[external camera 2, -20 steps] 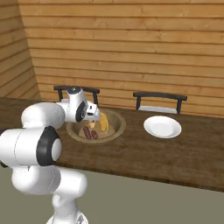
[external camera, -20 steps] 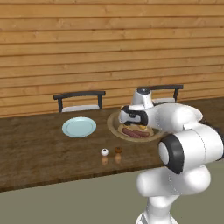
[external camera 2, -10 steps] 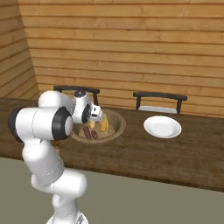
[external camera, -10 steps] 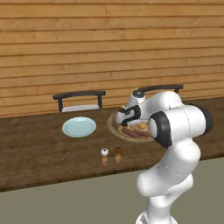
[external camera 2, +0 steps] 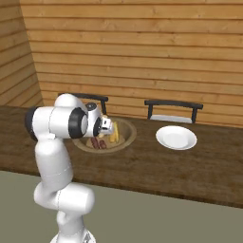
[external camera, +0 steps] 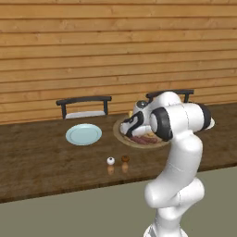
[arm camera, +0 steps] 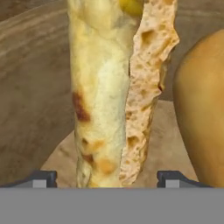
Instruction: Place one bun and one sausage from the bowl on each plate.
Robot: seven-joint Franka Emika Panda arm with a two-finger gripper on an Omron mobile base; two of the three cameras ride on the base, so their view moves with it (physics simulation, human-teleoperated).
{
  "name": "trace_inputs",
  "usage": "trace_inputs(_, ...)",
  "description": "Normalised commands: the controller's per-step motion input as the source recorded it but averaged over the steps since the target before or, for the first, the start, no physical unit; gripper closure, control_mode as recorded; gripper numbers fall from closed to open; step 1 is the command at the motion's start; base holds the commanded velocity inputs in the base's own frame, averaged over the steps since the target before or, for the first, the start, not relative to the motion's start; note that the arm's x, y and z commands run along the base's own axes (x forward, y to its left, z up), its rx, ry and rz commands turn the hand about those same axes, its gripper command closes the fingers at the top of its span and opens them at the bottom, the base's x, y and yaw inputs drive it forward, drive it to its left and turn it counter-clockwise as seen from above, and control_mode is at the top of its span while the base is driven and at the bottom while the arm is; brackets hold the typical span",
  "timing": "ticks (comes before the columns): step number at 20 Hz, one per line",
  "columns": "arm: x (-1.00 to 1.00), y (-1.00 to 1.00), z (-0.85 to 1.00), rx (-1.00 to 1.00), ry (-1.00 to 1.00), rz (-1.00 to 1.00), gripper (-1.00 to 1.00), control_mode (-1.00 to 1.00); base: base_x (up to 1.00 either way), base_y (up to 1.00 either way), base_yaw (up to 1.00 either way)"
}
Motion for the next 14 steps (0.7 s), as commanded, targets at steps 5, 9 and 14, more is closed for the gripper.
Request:
trace_inputs(5, 0.15, 0.0, -0.26, 0.0, -0.04, 0.0, 1.0, -1.0, 0.0, 0.0, 0.0)
trace_inputs(9, -0.32, 0.19, 0.17, 0.01, -0.1, -0.02, 1.0, -1.0, 0.0, 0.0, 0.0)
trace_inputs(14, -0.76, 0.46, 0.95, 0.03, -0.01, -0.09, 1.0, -1.0, 0.0, 0.0, 0.0)
